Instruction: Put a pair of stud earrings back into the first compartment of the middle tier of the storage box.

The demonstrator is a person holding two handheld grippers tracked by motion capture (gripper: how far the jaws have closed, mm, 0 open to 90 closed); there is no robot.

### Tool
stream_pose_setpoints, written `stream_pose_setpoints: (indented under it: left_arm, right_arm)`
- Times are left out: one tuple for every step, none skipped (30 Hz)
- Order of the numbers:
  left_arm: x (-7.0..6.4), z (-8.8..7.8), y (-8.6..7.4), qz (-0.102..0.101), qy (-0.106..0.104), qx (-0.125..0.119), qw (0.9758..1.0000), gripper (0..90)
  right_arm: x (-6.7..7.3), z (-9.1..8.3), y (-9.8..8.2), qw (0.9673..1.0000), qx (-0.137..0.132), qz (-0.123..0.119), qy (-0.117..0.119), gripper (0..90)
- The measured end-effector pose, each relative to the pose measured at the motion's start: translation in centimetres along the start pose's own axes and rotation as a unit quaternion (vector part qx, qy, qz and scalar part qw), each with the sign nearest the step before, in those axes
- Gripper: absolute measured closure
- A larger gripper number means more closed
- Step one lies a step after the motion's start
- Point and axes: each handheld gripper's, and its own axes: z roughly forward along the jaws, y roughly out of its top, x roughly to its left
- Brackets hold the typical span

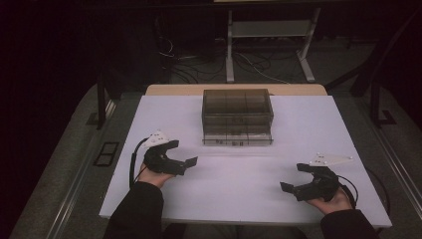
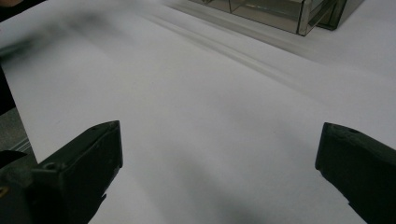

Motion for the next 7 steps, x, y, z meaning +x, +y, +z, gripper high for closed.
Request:
stream_pose_setpoints:
  left_arm:
    - [-0.1, -0.1, -0.2, -0.001, 0.000, 0.000, 1.0000, 0.0]
    - [-0.3, -0.2, -0.6, -0.003, 0.001, -0.003, 1.0000, 0.0]
    - [-0.4, -0.3, -0.9, -0.001, 0.003, -0.001, 1.0000, 0.0]
    - [-0.5, -0.4, -1.2, 0.000, 0.003, 0.001, 1.0000, 0.0]
    - [-0.6, -0.5, -1.4, 0.001, 0.002, 0.002, 1.0000, 0.0]
    - [-0.7, -0.6, -1.6, 0.001, 0.002, 0.003, 1.0000, 0.0]
    - [-0.8, -0.6, -1.7, 0.003, 0.002, 0.005, 1.0000, 0.0]
  right_arm:
    - [0.0, 0.0, 0.0, 1.0000, 0.000, 0.000, 0.000, 0.2]
    - [0.0, 0.0, 0.0, 1.0000, 0.000, -0.001, 0.001, 0.2]
    - [0.0, 0.0, 0.0, 1.0000, 0.000, -0.001, 0.001, 0.2]
    - [0.0, 0.0, 0.0, 1.0000, 0.000, -0.002, 0.002, 0.2]
    - [0.0, 0.0, 0.0, 1.0000, 0.001, -0.003, 0.002, 0.2]
    - [0.0, 0.1, 0.0, 1.0000, 0.001, -0.003, 0.003, 0.2]
    - [0.0, 0.1, 0.0, 1.0000, 0.002, -0.003, 0.003, 0.2]
